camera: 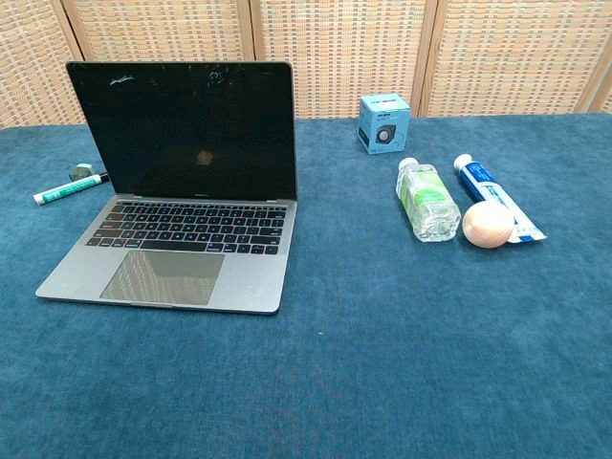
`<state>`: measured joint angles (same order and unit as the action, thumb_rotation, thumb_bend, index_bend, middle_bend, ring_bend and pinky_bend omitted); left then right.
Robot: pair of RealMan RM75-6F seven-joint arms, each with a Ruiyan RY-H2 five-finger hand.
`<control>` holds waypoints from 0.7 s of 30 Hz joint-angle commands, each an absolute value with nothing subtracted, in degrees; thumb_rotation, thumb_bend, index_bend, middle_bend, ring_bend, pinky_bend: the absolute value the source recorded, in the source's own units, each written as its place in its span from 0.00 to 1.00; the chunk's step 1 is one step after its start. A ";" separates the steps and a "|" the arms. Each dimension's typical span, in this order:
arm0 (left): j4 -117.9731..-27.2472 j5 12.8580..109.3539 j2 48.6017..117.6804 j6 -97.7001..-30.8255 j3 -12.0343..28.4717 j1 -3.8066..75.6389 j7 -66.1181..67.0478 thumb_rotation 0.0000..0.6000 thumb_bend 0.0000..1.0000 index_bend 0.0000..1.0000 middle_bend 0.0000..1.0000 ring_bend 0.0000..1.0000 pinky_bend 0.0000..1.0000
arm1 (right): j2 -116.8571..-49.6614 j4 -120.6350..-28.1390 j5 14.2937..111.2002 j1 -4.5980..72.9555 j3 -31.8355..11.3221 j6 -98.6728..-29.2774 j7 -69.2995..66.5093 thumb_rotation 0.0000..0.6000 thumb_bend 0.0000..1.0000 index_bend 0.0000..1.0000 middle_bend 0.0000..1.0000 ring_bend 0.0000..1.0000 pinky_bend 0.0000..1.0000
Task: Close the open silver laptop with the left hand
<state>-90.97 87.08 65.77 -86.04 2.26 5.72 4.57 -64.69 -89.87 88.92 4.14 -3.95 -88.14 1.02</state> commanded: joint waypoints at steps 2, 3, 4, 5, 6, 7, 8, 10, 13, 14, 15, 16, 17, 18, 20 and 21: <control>-90.97 87.05 65.78 -86.03 2.25 5.71 4.59 1.00 0.00 0.00 0.00 0.00 0.00 | -64.68 -89.89 88.93 4.13 -3.97 -88.19 1.00 1.00 0.00 0.08 0.00 0.00 0.00; -90.94 87.03 65.79 -86.00 2.24 5.71 4.57 1.00 0.00 0.00 0.00 0.00 0.00 | -64.70 -89.85 88.95 4.11 -3.96 -88.22 1.06 1.00 0.00 0.08 0.00 0.00 0.00; -90.93 87.03 65.80 -85.99 2.24 5.72 4.58 1.00 0.00 0.00 0.00 0.00 0.00 | -64.72 -89.82 88.95 4.11 -3.97 -88.22 1.11 1.00 0.00 0.08 0.00 0.00 0.00; -90.92 87.06 65.83 -85.99 2.25 5.73 4.64 1.00 0.00 0.00 0.00 0.00 0.00 | -64.73 -89.81 88.92 4.12 -3.97 -88.19 1.12 1.00 0.00 0.08 0.00 0.00 0.00; -90.90 87.09 65.88 -86.00 2.25 5.75 4.74 1.00 0.00 0.00 0.00 0.00 0.00 | -64.72 -89.84 88.90 4.12 -3.99 -88.20 1.07 1.00 0.00 0.08 0.00 0.00 0.00; -90.88 87.10 65.91 -85.96 2.23 5.76 4.80 1.00 0.00 0.00 0.00 0.00 0.00 | -64.71 -89.85 88.89 4.11 -4.00 -88.22 1.07 1.00 0.00 0.08 0.00 0.00 0.00; -90.87 87.06 65.95 -85.87 2.22 5.79 4.84 1.00 0.00 0.00 0.00 0.00 0.00 | -64.70 -89.86 88.88 4.11 -4.04 -88.25 1.05 1.00 0.00 0.08 0.00 0.00 0.00; -90.83 86.91 66.07 -85.65 2.28 5.90 4.90 1.00 0.00 0.00 0.00 0.00 0.00 | -64.66 -89.96 88.88 4.14 -4.06 -88.21 0.98 1.00 0.00 0.08 0.00 0.00 0.00; -91.02 86.56 66.14 -84.77 2.44 6.36 4.37 1.00 0.16 0.00 0.00 0.00 0.00 | -64.46 -90.19 88.89 4.13 -4.12 -88.29 0.75 1.00 0.00 0.08 0.00 0.00 0.00; -91.21 86.48 66.01 -84.35 2.48 6.58 4.23 1.00 0.30 0.00 0.00 0.00 0.00 | -64.40 -90.24 88.85 4.13 -4.17 -88.33 0.67 1.00 0.00 0.08 0.00 0.00 0.00; -91.49 86.40 65.80 -83.82 2.50 6.86 4.04 1.00 0.45 0.00 0.00 0.00 0.00 | -64.35 -90.25 88.76 4.12 -4.22 -88.34 0.58 1.00 0.00 0.08 0.00 0.00 0.00; -92.03 86.31 65.40 -82.98 2.58 7.33 3.63 1.00 0.55 0.00 0.00 0.00 0.00 | -64.29 -90.24 88.62 4.08 -4.26 -88.33 0.41 1.00 0.00 0.08 0.00 0.00 0.00; -92.87 86.32 64.83 -81.97 2.83 8.07 3.00 1.00 0.69 0.00 0.00 0.00 0.00 | -64.24 -90.18 88.40 4.06 -4.33 -88.27 0.11 1.00 0.00 0.08 0.00 0.00 0.00; -93.55 86.38 64.40 -81.27 3.10 8.70 2.67 1.00 0.81 0.00 0.00 0.00 0.00 | -64.20 -90.10 88.22 4.07 -4.39 -88.17 -0.07 1.00 0.00 0.08 0.00 0.00 0.00; -95.35 86.39 63.28 -79.46 4.05 10.49 2.81 1.00 0.95 0.00 0.00 0.00 0.00 | -64.13 -89.96 87.73 4.20 -4.58 -87.79 -0.34 1.00 0.00 0.08 0.00 0.00 0.00; -96.27 86.38 62.67 -78.55 4.59 11.45 3.16 1.00 0.99 0.00 0.00 0.00 0.00 | -64.11 -89.93 87.54 4.28 -4.64 -87.58 -0.43 1.00 0.00 0.08 0.00 0.00 0.00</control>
